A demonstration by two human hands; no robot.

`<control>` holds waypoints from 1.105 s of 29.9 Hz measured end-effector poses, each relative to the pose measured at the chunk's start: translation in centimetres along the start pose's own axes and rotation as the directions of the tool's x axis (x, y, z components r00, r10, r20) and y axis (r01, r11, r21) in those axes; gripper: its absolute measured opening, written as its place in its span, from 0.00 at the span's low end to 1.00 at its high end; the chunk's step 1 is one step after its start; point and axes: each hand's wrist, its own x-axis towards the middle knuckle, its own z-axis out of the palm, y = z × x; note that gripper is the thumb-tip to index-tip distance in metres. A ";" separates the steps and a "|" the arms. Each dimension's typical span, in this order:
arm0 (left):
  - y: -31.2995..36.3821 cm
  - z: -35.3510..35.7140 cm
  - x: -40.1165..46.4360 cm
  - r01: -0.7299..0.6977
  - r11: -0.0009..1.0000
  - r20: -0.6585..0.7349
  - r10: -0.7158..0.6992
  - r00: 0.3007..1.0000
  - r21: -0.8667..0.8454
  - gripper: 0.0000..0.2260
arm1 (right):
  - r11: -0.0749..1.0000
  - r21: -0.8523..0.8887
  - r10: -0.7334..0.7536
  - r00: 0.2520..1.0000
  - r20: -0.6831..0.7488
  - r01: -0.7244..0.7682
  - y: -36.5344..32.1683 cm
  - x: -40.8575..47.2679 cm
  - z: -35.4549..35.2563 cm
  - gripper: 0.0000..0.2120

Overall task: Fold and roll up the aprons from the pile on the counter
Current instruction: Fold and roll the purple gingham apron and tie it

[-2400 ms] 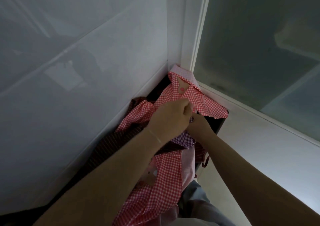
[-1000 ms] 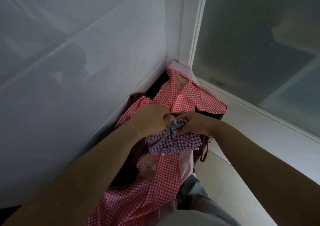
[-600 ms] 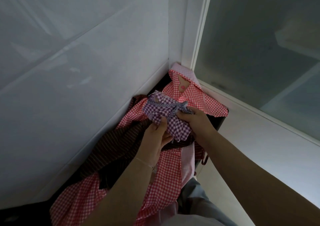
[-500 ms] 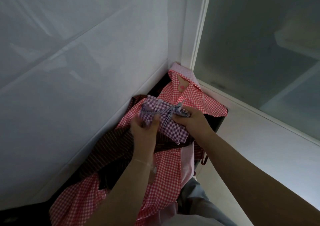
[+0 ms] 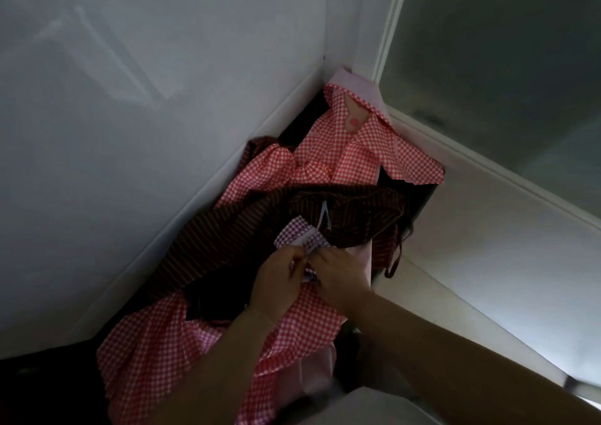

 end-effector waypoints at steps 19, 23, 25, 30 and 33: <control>-2.0 0.0 1.4 0.266 0.790 -0.011 -0.326 0.945 -0.552 0.12 | 0.845 0.423 0.237 0.939 0.248 -0.325 0.7 0.2 -0.3 0.18; -2.2 0.3 1.0 0.288 0.636 0.039 -0.376 0.926 -0.716 0.10 | 0.794 0.484 0.278 0.928 0.250 -0.368 1.1 0.6 0.1 0.18; -1.9 0.2 0.8 0.281 0.561 0.064 -0.375 0.925 -0.778 0.07 | 0.798 0.468 0.296 0.923 0.245 -0.380 1.0 0.8 0.2 0.19; -2.1 0.5 0.8 0.286 0.707 0.029 -0.352 0.936 -0.647 0.06 | 0.975 0.134 0.155 0.972 0.174 -0.179 0.0 1.2 0.4 0.18; -1.8 0.7 0.8 0.262 0.843 0.029 -0.282 0.959 -0.469 0.07 | 0.996 -0.014 0.093 0.983 0.159 -0.092 -0.5 1.2 0.6 0.15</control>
